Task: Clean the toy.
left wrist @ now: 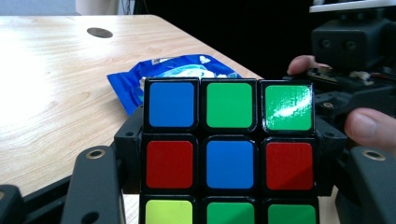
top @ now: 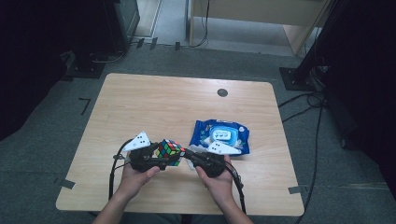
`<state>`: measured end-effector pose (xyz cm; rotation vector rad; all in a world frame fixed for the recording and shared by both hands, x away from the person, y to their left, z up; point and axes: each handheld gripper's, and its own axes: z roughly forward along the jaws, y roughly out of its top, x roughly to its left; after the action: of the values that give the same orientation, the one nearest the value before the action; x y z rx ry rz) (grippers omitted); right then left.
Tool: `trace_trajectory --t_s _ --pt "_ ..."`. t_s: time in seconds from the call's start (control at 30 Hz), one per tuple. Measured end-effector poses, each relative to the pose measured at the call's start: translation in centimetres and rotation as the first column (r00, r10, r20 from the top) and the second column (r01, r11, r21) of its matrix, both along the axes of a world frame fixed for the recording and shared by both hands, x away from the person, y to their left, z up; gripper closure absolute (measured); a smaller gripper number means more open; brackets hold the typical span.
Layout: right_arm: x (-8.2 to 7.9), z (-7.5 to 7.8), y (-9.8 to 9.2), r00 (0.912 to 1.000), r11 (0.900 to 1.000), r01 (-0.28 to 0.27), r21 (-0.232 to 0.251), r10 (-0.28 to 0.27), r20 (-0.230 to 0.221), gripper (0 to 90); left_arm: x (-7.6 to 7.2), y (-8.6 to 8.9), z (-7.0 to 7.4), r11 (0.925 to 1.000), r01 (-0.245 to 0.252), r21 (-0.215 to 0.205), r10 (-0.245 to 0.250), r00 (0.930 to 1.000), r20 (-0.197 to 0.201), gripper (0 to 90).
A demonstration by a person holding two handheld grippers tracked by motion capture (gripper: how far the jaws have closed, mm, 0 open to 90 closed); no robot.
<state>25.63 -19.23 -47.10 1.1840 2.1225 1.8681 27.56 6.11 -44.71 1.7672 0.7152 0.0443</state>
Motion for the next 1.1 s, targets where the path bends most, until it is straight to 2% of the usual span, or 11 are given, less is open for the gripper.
trace_trajectory --t_s 0.17,0.3,0.43,0.5,0.57,0.67,0.73,0.87,1.03,1.1 --pt "-0.2 0.3 -0.2 0.9999 1.000 0.008 0.005 -0.008 0.013 90.0 0.0 -0.1 0.0 0.9995 0.028 -0.017 -0.029 0.9992 -0.027 34.1" --pt "-0.5 0.7 -0.3 0.9993 1.000 0.016 0.006 -0.016 0.035 90.0 -0.1 -0.4 0.1 0.9986 0.053 -0.011 -0.053 0.9977 -0.041 33.9" --pt "-0.8 1.4 -0.3 0.9974 1.000 0.006 0.007 -0.007 0.072 90.0 -0.4 -0.9 0.0 0.9975 0.063 0.033 -0.062 0.9977 -0.027 34.0" --pt "-0.9 1.5 -0.2 0.9962 1.000 0.009 -0.017 -0.008 0.086 90.0 -0.4 -0.9 0.0 0.9975 0.062 0.035 -0.061 0.9980 -0.019 34.0" --pt "-0.8 1.4 -0.2 0.9961 1.000 0.001 -0.014 0.000 0.088 90.0 -0.4 -0.9 0.1 0.9980 0.047 0.043 -0.046 0.9989 -0.011 34.0" --pt "-0.9 1.5 -0.3 0.9930 0.998 0.052 -0.034 -0.048 0.108 75.6 -0.3 -0.6 0.1 0.9995 0.011 0.029 -0.010 0.9999 -0.010 34.1" --pt "-1.0 1.3 -0.4 0.9922 0.997 0.065 -0.039 -0.060 0.109 70.7 -0.1 -0.3 0.2 0.9992 -0.032 0.024 0.032 0.9994 -0.011 34.1" --pt "-1.1 0.4 0.3 0.9950 0.997 0.034 -0.063 -0.028 0.096 61.9 0.3 0.7 0.4 0.9930 -0.118 -0.002 0.118 0.9928 -0.021 34.1" --pt "-1.7 0.2 1.8 0.9923 0.992 0.018 -0.124 -0.002 0.124 43.3 0.4 1.0 0.4 0.9885 -0.151 -0.005 0.151 0.9879 -0.033 34.1" --pt "-2.0 0.5 2.6 0.9910 0.992 0.010 -0.129 0.007 0.133 37.5 0.2 0.8 0.3 0.9869 -0.161 0.002 0.161 0.9864 -0.031 34.0"
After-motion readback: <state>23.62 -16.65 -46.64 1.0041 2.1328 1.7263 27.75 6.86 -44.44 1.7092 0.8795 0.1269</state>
